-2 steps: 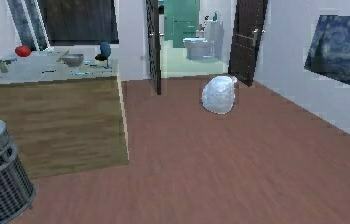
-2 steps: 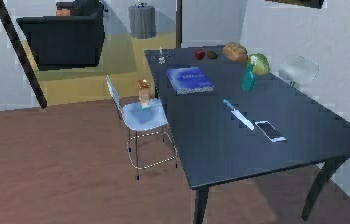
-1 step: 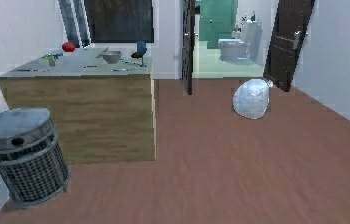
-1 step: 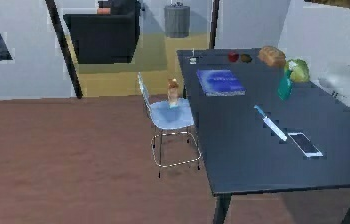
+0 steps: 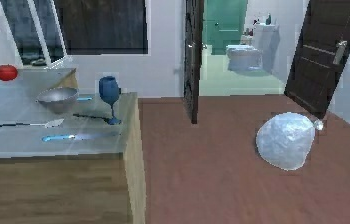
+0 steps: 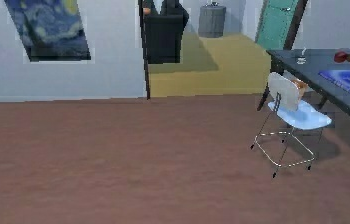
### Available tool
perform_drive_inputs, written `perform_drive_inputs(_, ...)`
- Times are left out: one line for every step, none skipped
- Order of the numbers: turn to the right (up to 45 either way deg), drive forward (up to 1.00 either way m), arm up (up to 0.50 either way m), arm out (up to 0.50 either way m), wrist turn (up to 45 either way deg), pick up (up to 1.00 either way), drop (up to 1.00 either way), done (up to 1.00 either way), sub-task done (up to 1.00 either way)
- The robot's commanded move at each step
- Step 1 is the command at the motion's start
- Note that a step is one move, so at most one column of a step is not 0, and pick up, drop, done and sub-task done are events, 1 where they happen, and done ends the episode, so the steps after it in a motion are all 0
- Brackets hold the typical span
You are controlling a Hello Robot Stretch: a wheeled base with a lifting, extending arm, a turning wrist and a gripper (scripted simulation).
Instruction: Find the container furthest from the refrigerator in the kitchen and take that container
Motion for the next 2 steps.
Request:
perform_drive_inputs(-6.0, 0.0, 0.0, 0.0, 0.0, 0.0, 0.0, 0.0, 0.0)
perform_drive_inputs(-3.0, 0.0, 0.0, 0.0, 0.0, 0.0, 0.0, 0.0, 0.0)
